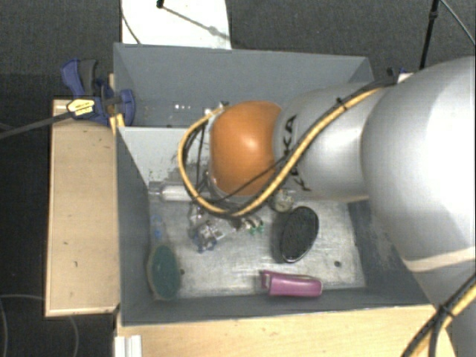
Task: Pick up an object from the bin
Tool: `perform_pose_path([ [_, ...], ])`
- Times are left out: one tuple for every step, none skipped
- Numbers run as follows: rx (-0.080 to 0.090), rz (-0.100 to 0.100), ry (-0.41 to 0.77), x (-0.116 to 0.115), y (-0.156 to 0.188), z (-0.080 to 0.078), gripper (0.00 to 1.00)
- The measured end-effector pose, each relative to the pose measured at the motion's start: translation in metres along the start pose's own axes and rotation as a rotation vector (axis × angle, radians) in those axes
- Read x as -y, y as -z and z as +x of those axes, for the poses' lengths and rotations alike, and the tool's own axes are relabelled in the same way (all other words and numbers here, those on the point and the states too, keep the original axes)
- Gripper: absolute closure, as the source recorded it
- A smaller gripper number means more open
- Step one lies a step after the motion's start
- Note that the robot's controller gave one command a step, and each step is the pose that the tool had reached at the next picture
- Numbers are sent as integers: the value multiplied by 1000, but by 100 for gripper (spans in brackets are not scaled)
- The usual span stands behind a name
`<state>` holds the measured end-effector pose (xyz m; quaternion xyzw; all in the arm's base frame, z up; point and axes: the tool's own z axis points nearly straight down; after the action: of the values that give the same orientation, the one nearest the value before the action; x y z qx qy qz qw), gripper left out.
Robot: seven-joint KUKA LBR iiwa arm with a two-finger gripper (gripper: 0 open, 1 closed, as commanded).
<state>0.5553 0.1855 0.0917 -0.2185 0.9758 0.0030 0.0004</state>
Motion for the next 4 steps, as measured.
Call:
perform_pose_path([
  [8, 8, 250, -8, 155, 9, 100],
  [1, 5, 246, -8, 151, 10, 0],
  [-4, 3, 357, 30, -17, 30, 0],
  [2, 5, 355, 30, -13, 27, 100],
])
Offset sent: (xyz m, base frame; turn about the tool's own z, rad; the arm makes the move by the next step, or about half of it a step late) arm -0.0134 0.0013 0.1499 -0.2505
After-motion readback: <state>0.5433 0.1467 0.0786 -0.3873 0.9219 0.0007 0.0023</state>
